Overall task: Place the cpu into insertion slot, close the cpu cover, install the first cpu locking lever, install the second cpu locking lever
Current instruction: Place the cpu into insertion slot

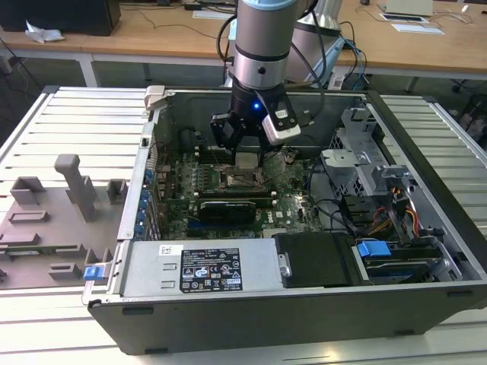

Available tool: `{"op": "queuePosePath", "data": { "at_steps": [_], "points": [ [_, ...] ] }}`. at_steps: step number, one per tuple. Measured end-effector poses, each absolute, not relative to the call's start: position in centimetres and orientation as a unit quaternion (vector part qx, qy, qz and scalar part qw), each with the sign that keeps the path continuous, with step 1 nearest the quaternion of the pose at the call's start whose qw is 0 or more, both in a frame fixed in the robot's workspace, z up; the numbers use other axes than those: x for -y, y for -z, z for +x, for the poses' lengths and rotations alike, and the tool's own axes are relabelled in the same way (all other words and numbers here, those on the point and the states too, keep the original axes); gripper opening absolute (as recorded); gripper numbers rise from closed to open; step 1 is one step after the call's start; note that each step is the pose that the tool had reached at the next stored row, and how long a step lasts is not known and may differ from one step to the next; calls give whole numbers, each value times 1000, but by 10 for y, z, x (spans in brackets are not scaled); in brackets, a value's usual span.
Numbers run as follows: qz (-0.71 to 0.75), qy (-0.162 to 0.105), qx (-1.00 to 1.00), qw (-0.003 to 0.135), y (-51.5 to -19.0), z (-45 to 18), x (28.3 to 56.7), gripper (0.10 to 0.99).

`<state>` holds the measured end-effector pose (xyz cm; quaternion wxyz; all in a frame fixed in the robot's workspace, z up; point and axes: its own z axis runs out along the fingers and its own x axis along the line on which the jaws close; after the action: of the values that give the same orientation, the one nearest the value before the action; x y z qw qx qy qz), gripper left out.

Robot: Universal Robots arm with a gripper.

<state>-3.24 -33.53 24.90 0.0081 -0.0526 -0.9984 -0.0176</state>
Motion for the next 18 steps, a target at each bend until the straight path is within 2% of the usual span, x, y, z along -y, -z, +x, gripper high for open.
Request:
{"op": "queuePosePath", "data": {
  "at_steps": [18],
  "points": [
    [-157, 18, 987, 6, -247, -32, 335, 541]
  ]
}}
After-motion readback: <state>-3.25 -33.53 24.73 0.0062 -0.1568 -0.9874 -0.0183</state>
